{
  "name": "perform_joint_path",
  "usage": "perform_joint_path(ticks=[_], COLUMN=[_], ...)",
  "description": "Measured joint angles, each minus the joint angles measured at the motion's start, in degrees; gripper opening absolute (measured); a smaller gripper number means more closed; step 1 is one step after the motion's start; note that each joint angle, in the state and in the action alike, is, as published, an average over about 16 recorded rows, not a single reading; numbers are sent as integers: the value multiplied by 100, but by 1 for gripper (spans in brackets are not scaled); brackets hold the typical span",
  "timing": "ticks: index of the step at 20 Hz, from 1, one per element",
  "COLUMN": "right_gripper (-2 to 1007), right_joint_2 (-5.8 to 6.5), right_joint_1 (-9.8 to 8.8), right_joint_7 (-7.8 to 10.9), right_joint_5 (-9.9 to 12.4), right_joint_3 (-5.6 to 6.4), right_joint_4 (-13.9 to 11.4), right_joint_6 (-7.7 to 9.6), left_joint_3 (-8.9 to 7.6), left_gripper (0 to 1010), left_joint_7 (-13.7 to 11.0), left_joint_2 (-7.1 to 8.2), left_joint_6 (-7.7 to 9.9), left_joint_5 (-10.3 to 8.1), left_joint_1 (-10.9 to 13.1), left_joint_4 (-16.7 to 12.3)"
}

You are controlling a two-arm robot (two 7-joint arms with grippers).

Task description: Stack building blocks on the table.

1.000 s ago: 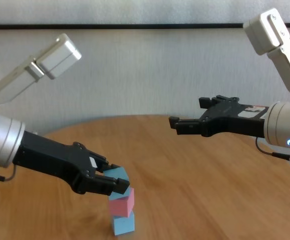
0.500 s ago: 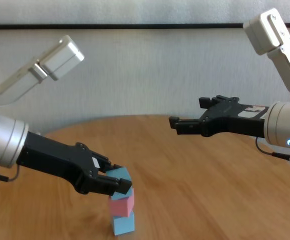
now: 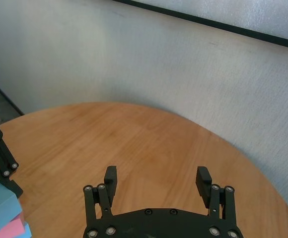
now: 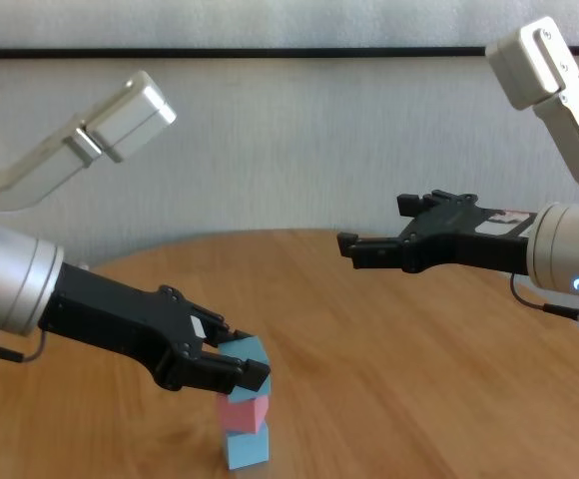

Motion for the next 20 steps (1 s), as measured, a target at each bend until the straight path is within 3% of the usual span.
perform_joint_path(ticks=[7, 14, 20], right_gripper=[1001, 1001, 1001], right_joint_2=[0, 0, 0], right_joint_1=[0, 0, 0], right_joint_7=[0, 0, 0], right_joint_5=[0, 0, 0], right_joint_3=[0, 0, 0], right_joint_4=[0, 0, 0], right_joint_6=[0, 0, 0], left_joint_3=[-12, -29, -70], left_gripper=[499, 711, 895], left_joint_7=[10, -34, -120], left_joint_2=[-1, 9, 56], left_joint_6=[10, -3, -74], left_joint_5=[1, -39, -214], left_joint_1=[6, 18, 55], left_joint_4=[-3, -15, -66])
